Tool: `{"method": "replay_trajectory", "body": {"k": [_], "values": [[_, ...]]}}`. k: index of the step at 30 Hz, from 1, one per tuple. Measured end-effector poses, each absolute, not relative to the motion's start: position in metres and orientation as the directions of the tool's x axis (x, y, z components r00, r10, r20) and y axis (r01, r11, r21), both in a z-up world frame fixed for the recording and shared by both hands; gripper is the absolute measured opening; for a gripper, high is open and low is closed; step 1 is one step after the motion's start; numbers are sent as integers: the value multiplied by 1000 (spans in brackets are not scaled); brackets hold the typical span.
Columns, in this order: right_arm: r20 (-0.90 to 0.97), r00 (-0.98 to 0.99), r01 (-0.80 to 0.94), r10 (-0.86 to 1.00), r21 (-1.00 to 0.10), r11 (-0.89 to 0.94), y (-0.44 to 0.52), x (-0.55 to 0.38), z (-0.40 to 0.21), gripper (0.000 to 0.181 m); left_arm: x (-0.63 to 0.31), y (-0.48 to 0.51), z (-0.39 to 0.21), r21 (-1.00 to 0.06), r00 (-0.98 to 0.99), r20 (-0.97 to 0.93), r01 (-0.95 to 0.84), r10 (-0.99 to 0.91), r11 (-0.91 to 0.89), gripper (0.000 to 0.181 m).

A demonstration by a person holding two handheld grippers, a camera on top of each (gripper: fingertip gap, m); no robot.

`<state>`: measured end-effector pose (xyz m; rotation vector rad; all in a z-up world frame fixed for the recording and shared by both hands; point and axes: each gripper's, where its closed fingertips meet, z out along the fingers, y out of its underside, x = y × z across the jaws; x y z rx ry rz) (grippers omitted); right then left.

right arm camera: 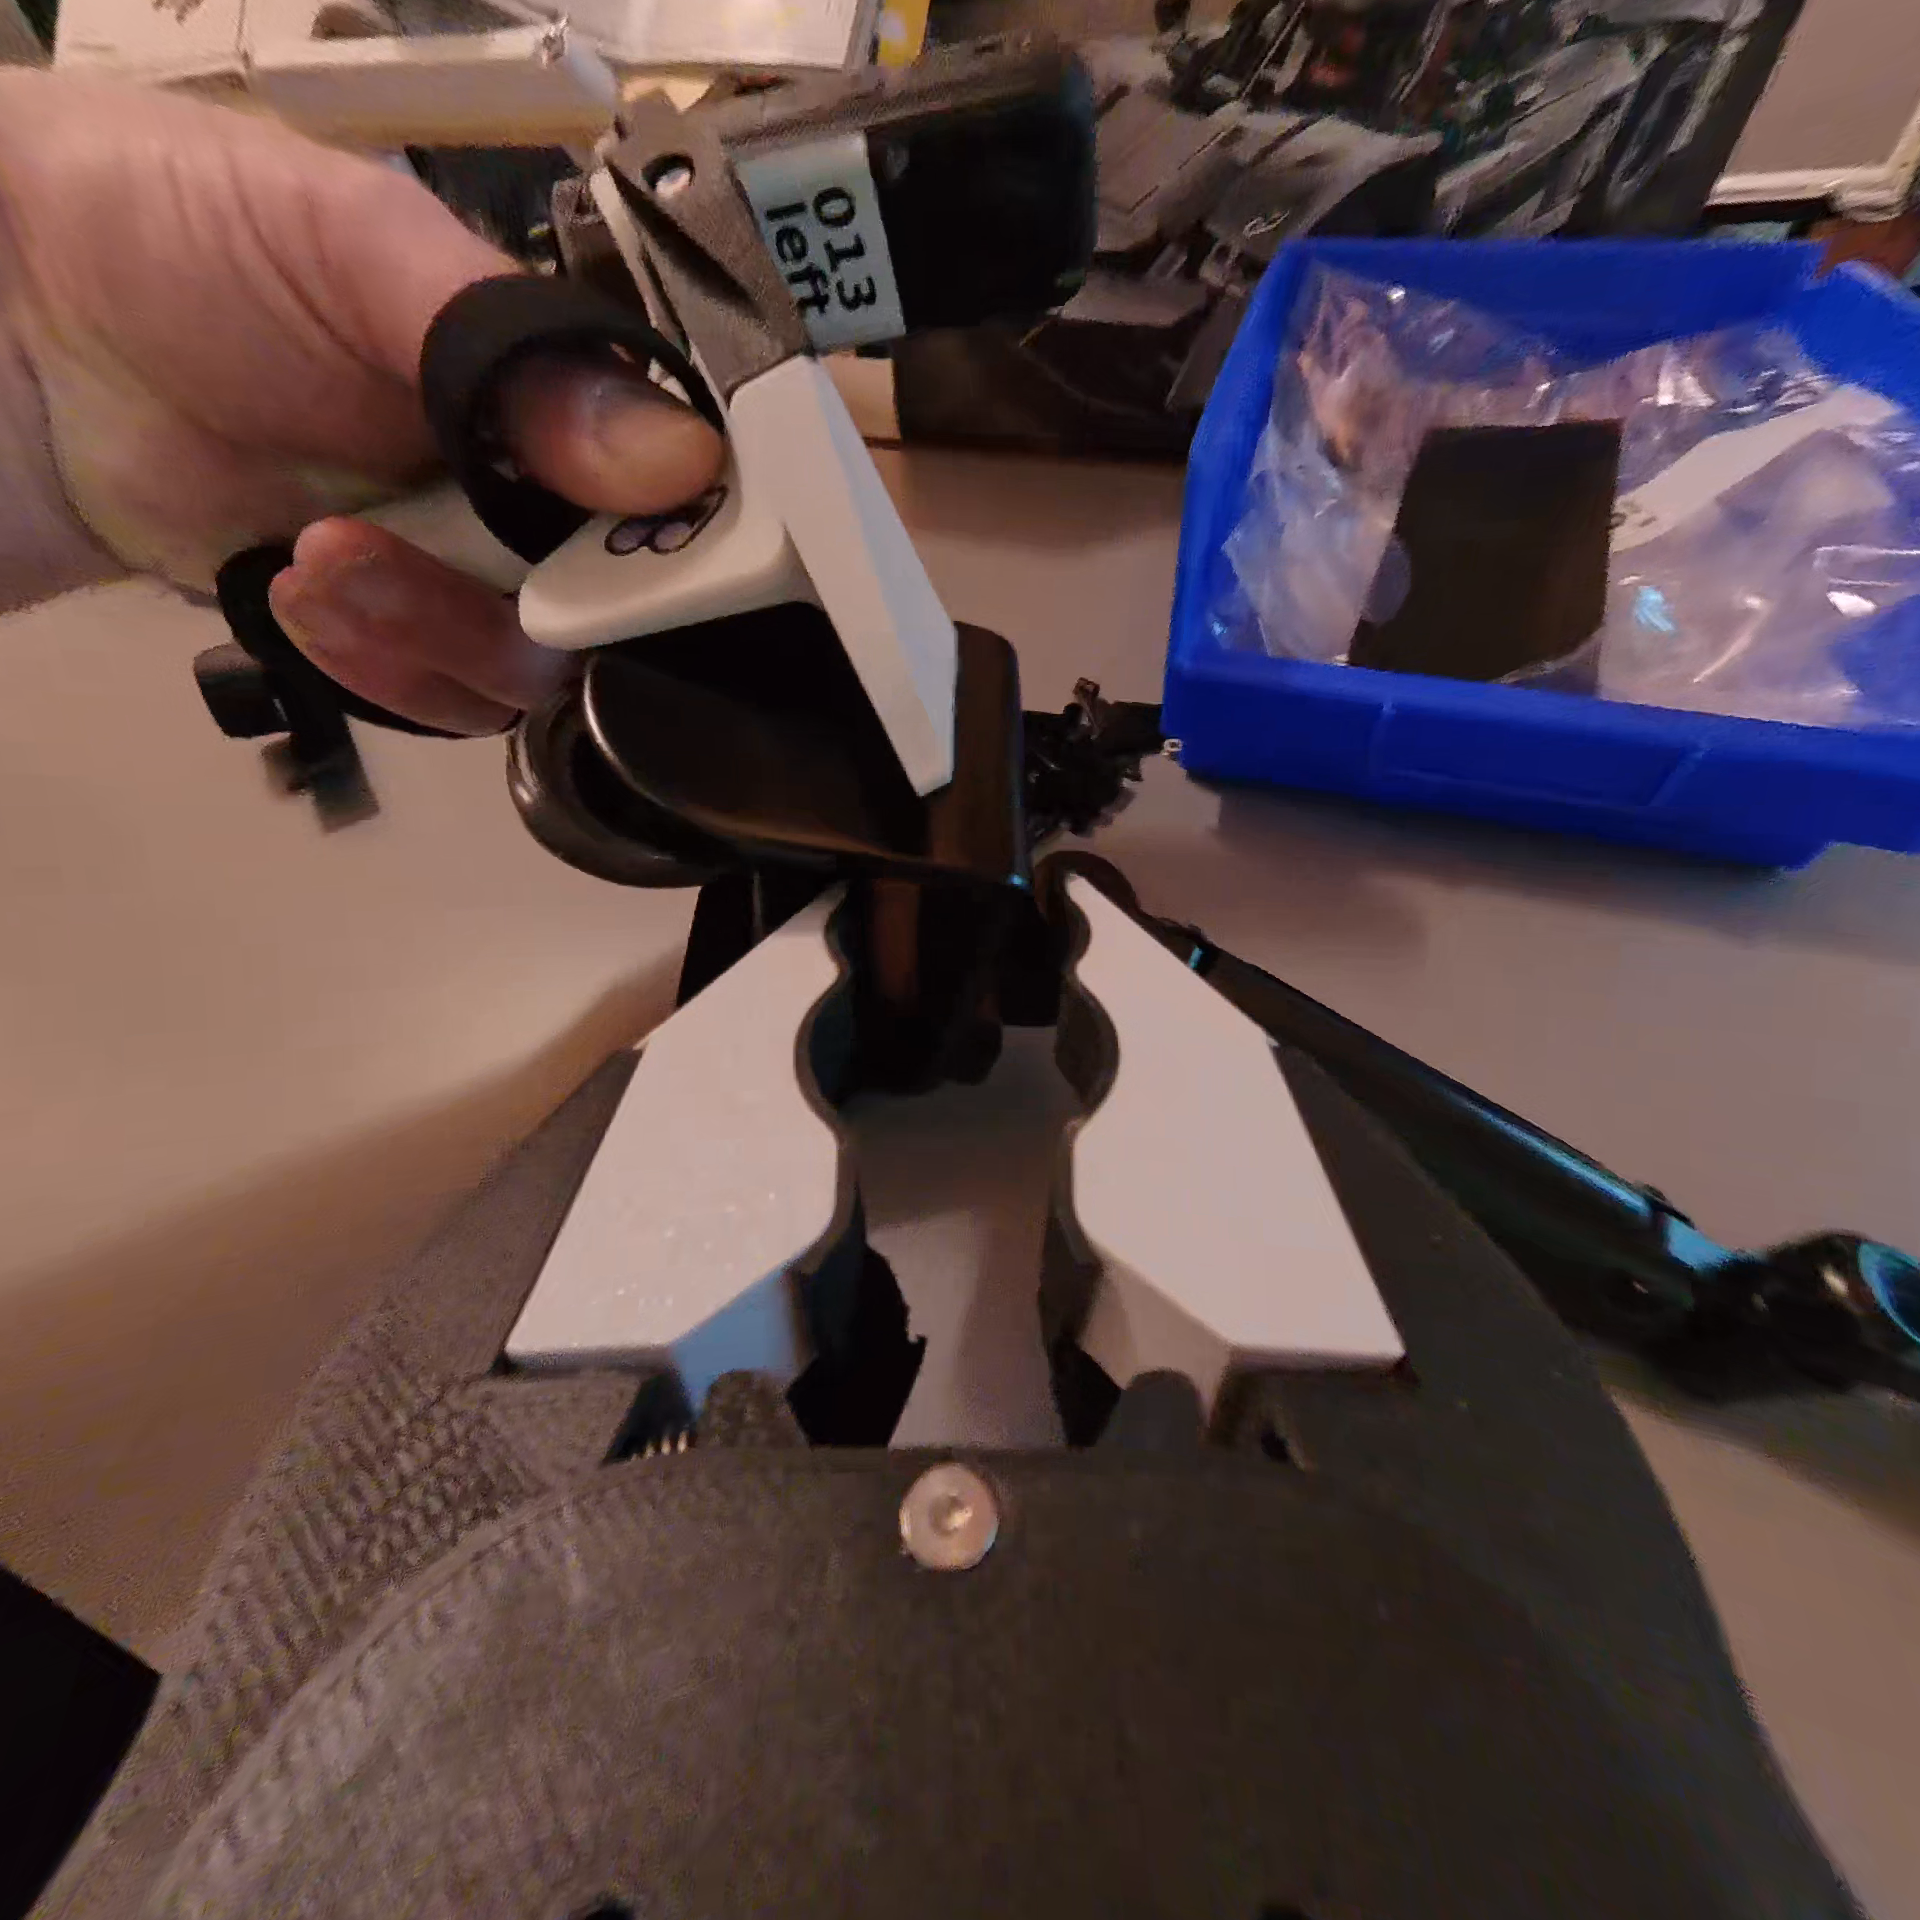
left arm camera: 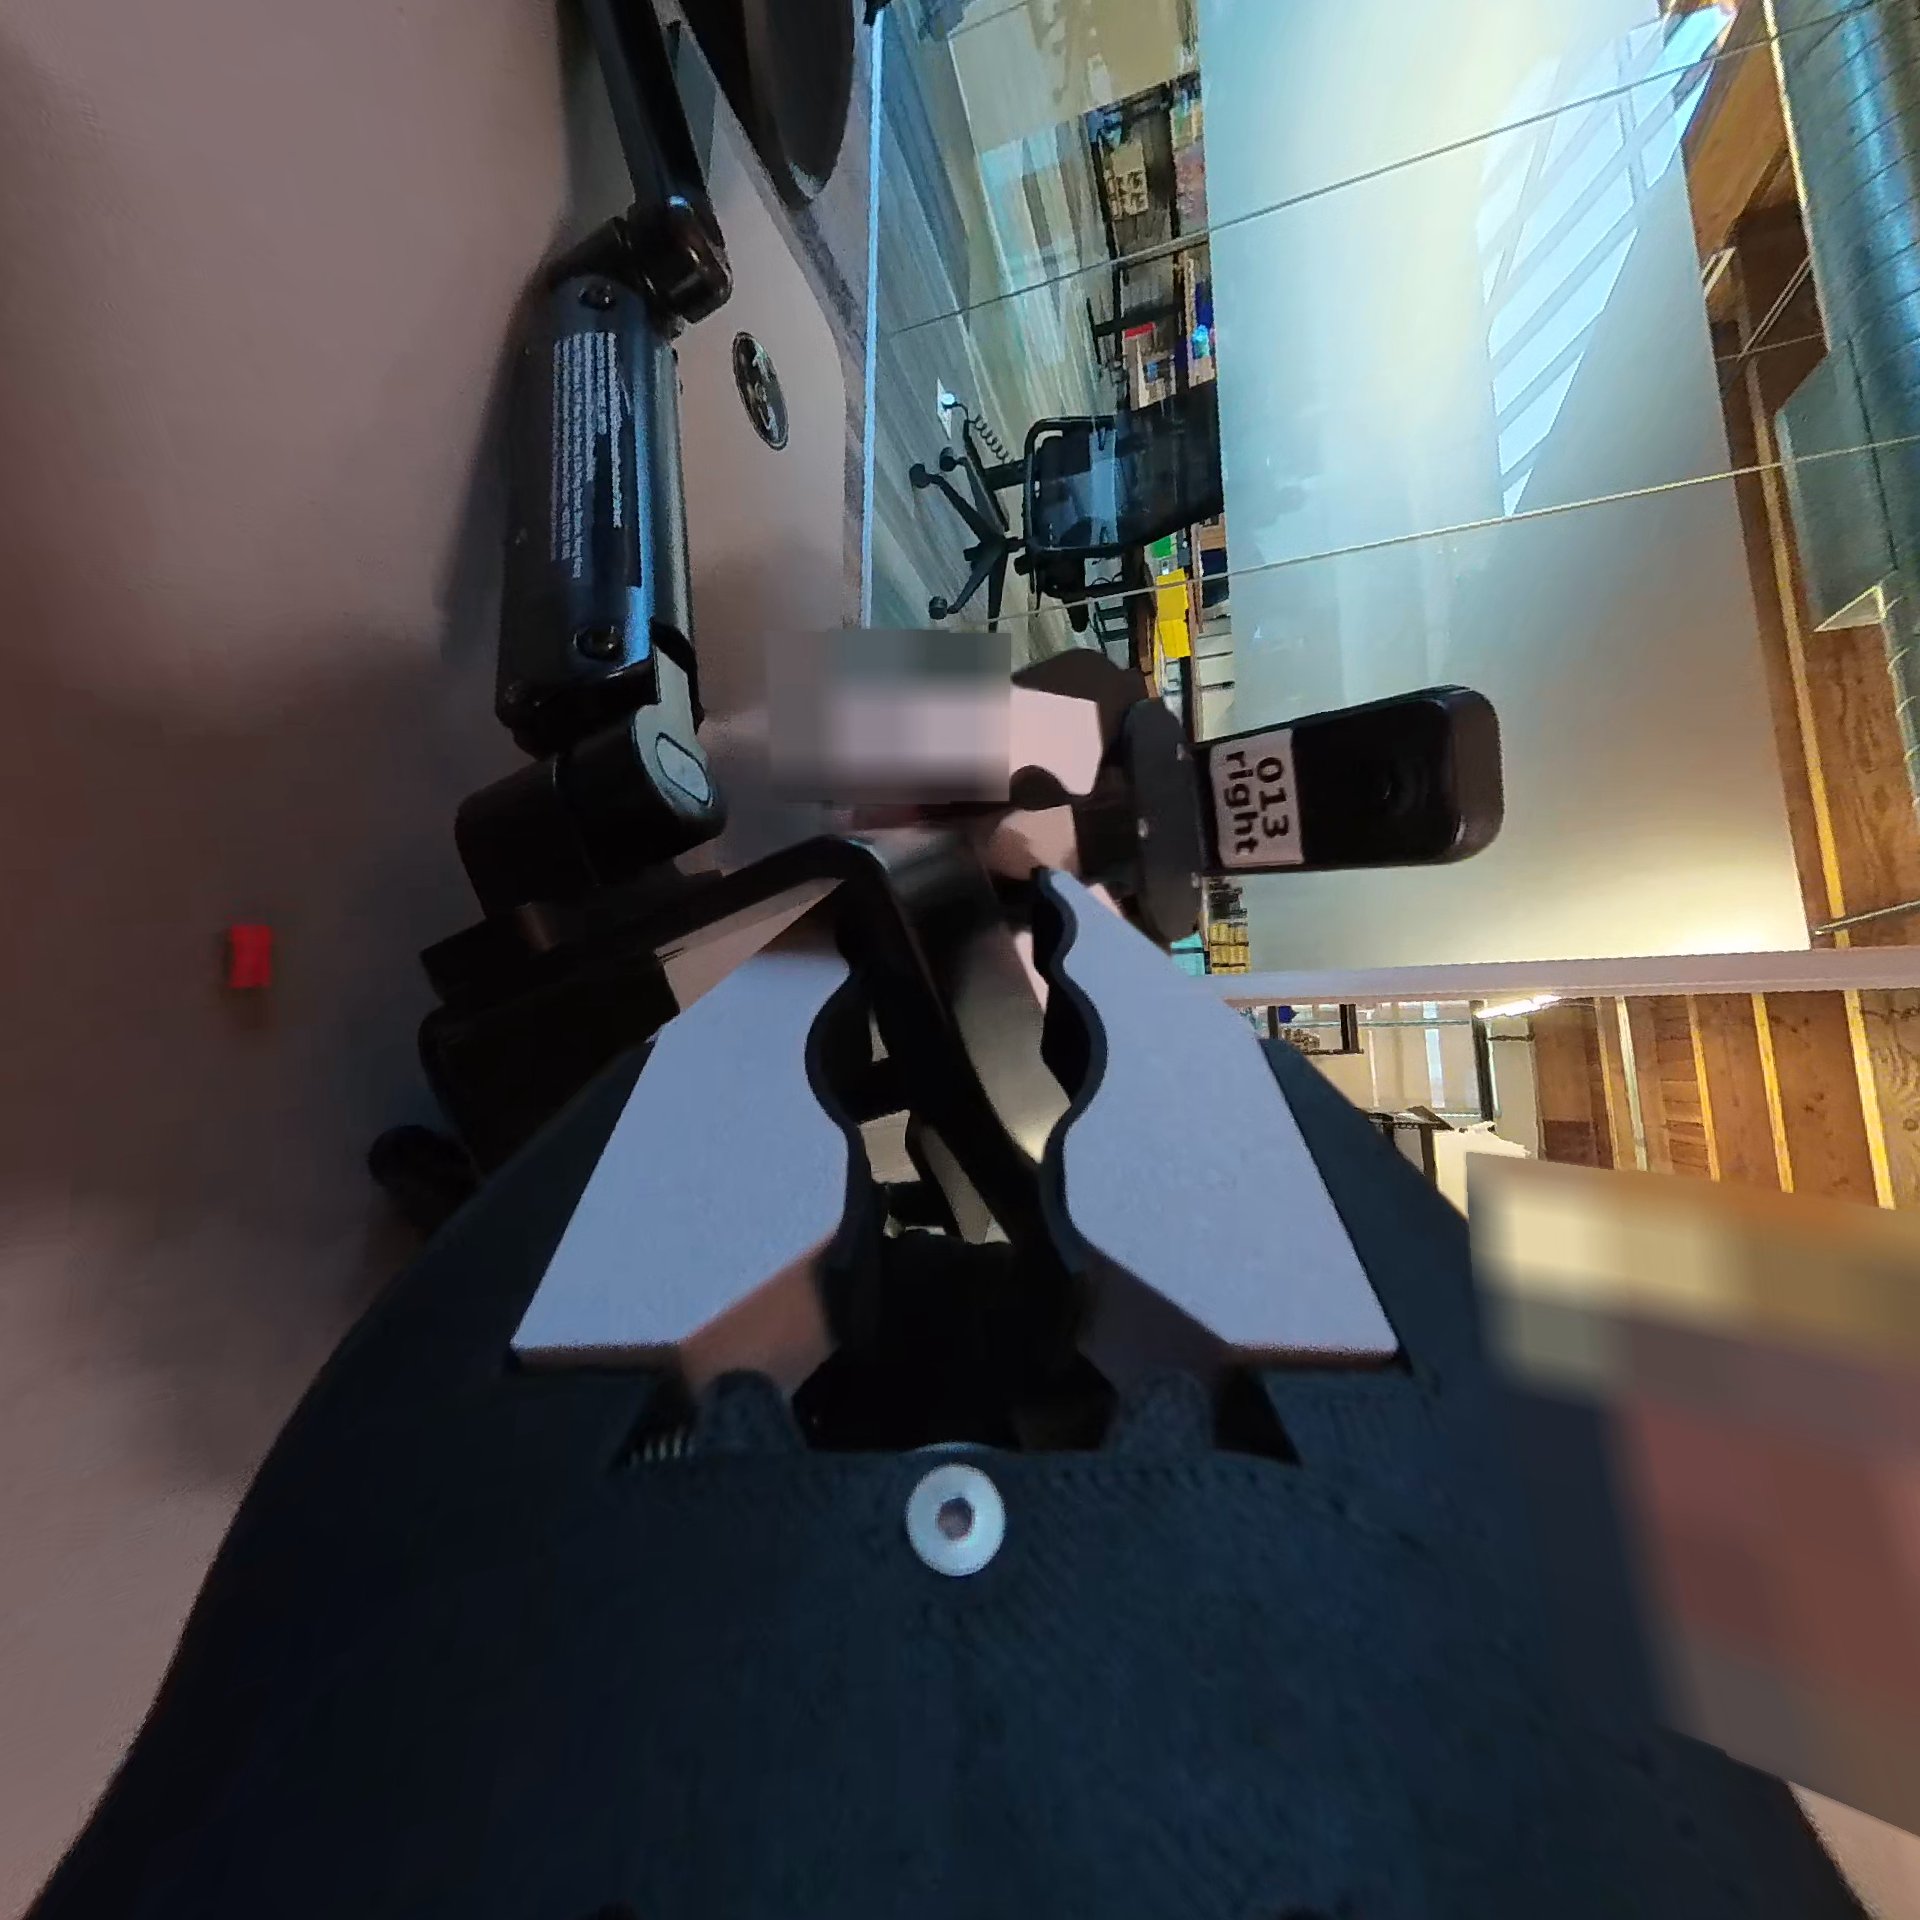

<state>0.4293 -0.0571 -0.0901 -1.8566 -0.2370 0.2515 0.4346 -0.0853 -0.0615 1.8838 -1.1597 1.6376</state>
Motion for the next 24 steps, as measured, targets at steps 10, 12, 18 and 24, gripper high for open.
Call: {"method": "replay_trajectory", "body": {"k": [10,12,18,24], "values": [[-103,906,29,410,-952,-303,-46,421,-95,11,429,-85,-57,-340,-114,904,-775,-412,-532,47],[-113,881,37,460,-951,-306,-49,419,-94,10,424,-92,-48,-363,-155,900,-784,-408,-503,65],[-131,845,66,519,-937,-343,-51,418,-95,9,423,-92,-43,-376,-212,911,-777,-353,-504,73],[-144,802,110,580,-918,-381,-52,416,-95,9,420,-83,-34,-293,-261,955,-735,-143,-612,82]]}}
